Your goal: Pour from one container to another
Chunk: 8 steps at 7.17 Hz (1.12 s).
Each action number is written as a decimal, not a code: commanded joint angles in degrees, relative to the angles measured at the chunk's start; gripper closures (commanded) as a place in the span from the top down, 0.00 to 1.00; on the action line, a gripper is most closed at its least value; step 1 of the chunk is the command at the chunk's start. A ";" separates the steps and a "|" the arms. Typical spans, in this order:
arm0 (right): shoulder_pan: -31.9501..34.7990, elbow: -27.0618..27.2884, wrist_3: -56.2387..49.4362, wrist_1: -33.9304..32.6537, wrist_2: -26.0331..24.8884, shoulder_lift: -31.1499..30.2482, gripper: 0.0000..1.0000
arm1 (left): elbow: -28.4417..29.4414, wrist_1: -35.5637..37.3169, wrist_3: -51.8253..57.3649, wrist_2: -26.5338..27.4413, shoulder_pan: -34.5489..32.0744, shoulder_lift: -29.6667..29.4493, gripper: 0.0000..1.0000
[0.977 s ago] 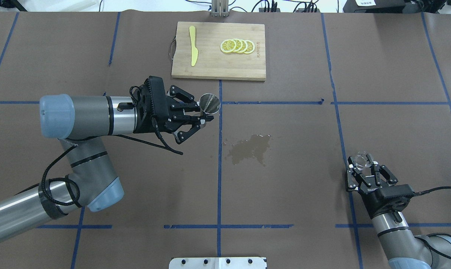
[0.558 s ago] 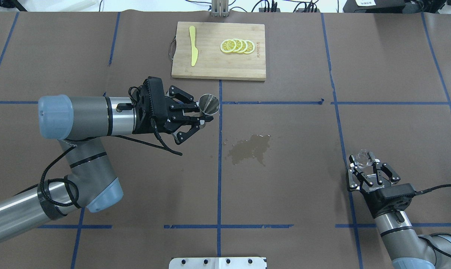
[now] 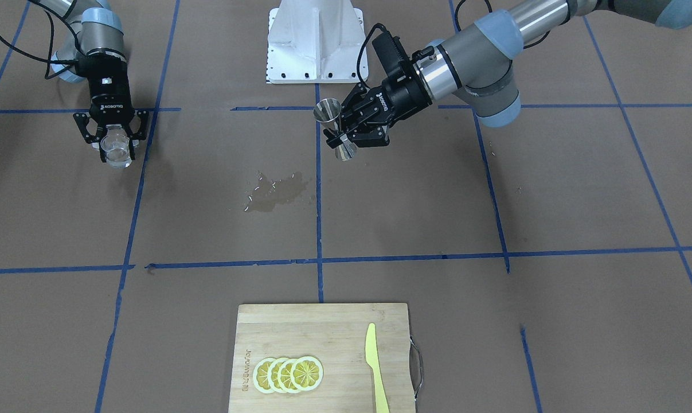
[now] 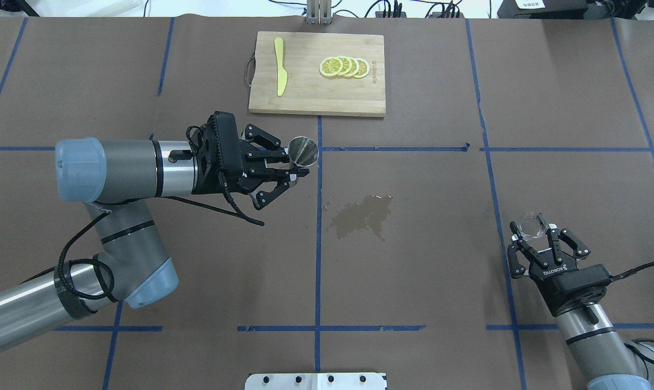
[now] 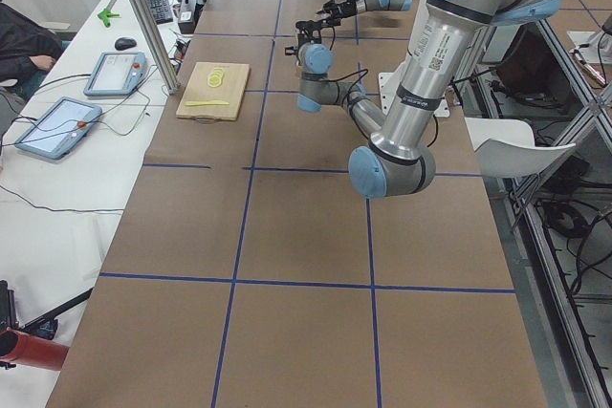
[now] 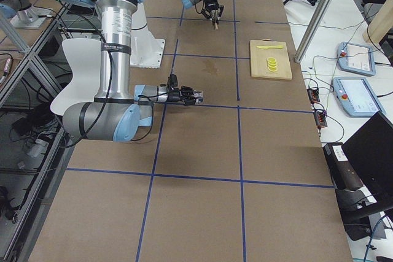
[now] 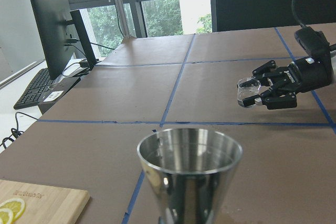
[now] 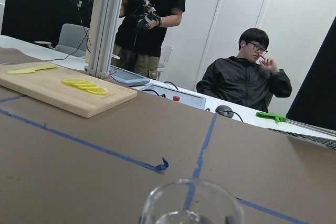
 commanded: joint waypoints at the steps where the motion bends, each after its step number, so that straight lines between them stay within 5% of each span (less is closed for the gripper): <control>1: 0.35 0.61 -0.78 1.19 0.71 3.80 0.00 | 0.00 0.00 0.00 0.00 0.00 0.00 0.00; 6: 2.28 3.76 -10.27 -0.66 2.55 6.29 0.00 | 0.09 0.00 0.09 0.00 0.00 0.09 0.00; 8: 6.92 8.75 -10.45 -8.25 8.85 6.47 0.00 | 0.09 0.00 0.09 0.00 0.00 0.09 0.00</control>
